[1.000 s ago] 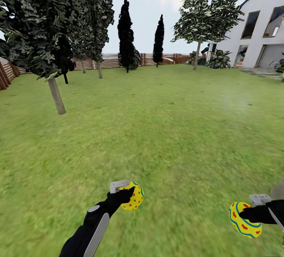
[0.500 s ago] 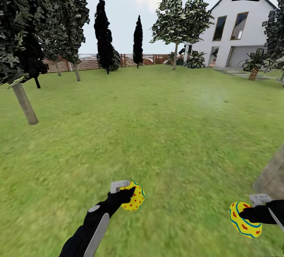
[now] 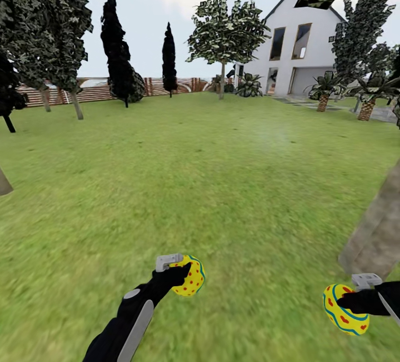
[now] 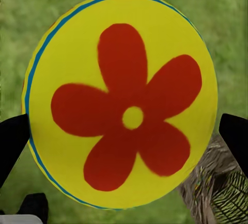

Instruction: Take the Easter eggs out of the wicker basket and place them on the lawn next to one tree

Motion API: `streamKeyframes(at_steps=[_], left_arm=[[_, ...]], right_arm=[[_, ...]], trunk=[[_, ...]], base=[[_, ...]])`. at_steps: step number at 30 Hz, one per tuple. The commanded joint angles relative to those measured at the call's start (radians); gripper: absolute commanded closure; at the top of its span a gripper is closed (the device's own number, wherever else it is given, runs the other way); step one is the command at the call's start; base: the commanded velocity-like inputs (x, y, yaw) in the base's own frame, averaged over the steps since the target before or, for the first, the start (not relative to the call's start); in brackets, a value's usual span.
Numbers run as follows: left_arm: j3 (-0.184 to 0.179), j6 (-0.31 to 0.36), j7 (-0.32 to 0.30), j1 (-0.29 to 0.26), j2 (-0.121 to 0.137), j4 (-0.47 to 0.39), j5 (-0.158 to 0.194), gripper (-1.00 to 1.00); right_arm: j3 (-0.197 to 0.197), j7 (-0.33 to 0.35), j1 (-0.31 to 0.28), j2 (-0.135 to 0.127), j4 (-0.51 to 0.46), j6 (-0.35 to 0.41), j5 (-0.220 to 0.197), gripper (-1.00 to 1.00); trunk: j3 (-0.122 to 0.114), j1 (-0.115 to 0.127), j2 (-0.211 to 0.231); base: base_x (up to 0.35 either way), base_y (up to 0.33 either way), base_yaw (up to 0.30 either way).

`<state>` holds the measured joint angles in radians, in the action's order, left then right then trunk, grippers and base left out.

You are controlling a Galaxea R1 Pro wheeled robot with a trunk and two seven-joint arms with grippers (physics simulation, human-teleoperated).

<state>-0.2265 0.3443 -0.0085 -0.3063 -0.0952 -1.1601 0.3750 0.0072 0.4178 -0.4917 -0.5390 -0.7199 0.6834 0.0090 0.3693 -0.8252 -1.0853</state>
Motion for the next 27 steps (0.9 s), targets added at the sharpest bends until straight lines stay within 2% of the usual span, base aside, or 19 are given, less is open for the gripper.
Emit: streamKeyframes(at_steps=[1,3,5,9,12,16,24,27], left_arm=[[0.001,-0.017,0.003,0.000,0.000,-0.001,0.005,1.00],[0.001,-0.057,0.008,0.000,0.000,0.000,0.003,1.00],[0.001,-0.063,0.008,0.000,0.000,0.001,0.003,1.00],[0.000,-0.066,0.007,0.000,-0.002,0.027,0.005,1.00],[0.001,-0.066,0.010,0.000,-0.003,0.029,0.004,1.00],[0.001,-0.089,0.007,0.000,-0.002,0.035,0.007,1.00],[-0.005,-0.087,-0.002,0.000,-0.005,0.046,0.002,1.00],[-0.004,-0.080,-0.051,0.000,-0.004,0.052,0.001,1.00]], right_arm=[[0.001,0.003,-0.001,0.000,-0.001,0.004,0.002,1.00],[0.009,0.007,-0.001,0.010,0.008,0.003,0.008,1.00],[0.004,0.014,-0.001,0.028,0.062,-0.008,0.005,1.00],[0.002,0.007,-0.001,0.031,0.077,-0.010,0.005,1.00],[0.001,0.006,-0.001,0.031,0.076,-0.010,0.004,1.00],[0.001,0.006,-0.001,0.031,0.076,-0.009,0.003,1.00],[0.000,0.006,-0.001,0.031,0.076,-0.007,0.003,1.00],[0.000,0.006,-0.001,0.031,0.077,-0.007,0.003,1.00]], trunk=[[0.001,0.000,-0.001],[0.001,0.000,-0.001],[0.001,0.000,-0.001],[0.001,0.000,-0.001],[-0.008,0.011,0.020],[-0.008,0.011,0.020],[-0.008,0.011,0.020],[-0.008,0.011,0.020]], base=[[0.087,0.036,-0.014],[0.024,0.010,-0.004],[0.003,0.001,0.000],[0.000,0.000,0.000],[0.000,0.000,0.000],[0.000,0.000,0.000],[0.000,0.031,0.000],[0.000,0.304,0.000]])
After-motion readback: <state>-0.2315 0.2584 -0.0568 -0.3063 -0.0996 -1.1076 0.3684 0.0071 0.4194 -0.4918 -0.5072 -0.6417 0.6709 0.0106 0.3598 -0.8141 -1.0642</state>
